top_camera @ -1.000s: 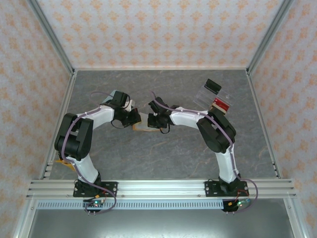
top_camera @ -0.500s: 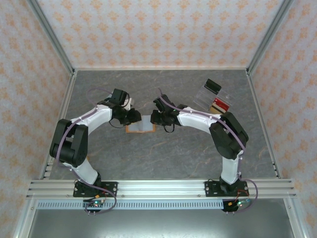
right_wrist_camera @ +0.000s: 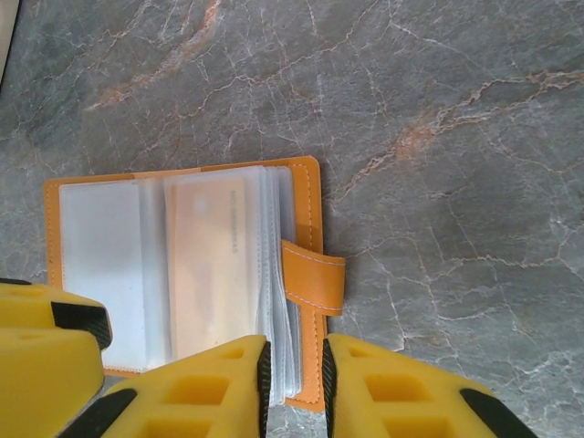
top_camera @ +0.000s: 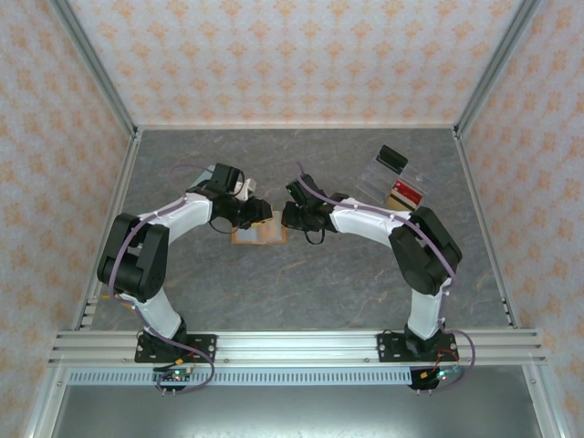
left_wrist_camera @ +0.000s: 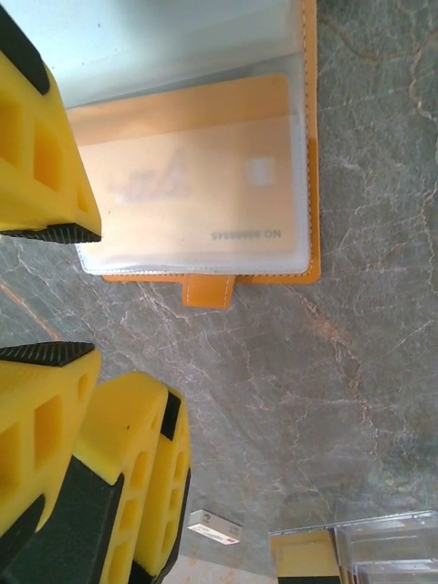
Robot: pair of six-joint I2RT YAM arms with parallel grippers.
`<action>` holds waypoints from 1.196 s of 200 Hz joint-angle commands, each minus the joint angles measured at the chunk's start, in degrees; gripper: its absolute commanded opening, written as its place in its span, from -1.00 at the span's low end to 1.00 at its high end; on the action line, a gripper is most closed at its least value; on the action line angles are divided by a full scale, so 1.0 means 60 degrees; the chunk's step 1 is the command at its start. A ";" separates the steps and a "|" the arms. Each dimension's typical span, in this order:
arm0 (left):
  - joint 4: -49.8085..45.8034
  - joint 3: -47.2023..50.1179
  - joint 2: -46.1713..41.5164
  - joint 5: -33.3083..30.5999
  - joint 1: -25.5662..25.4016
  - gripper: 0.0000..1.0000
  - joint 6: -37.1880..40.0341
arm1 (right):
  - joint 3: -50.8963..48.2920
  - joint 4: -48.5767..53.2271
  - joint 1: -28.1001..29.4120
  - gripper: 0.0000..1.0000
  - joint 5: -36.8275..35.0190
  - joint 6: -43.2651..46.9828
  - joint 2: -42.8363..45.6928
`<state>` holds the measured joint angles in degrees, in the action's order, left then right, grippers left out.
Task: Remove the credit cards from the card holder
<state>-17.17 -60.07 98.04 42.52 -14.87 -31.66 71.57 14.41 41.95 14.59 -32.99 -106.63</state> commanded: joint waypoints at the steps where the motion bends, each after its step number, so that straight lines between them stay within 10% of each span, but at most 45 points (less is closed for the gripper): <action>1: -0.0311 0.0081 -0.0393 -0.0760 0.0275 -0.26 -0.0099 | 0.0283 -0.0080 -0.0035 -0.52 0.0299 0.0117 0.0064; 239: -0.0229 0.0609 0.1196 -0.1776 0.0441 -0.77 -0.0349 | 0.1807 0.0414 0.0156 -0.61 0.1715 0.0018 -0.1807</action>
<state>-17.08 -57.67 104.29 35.03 -12.32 -34.48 81.60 18.41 42.94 22.48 -32.56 -117.99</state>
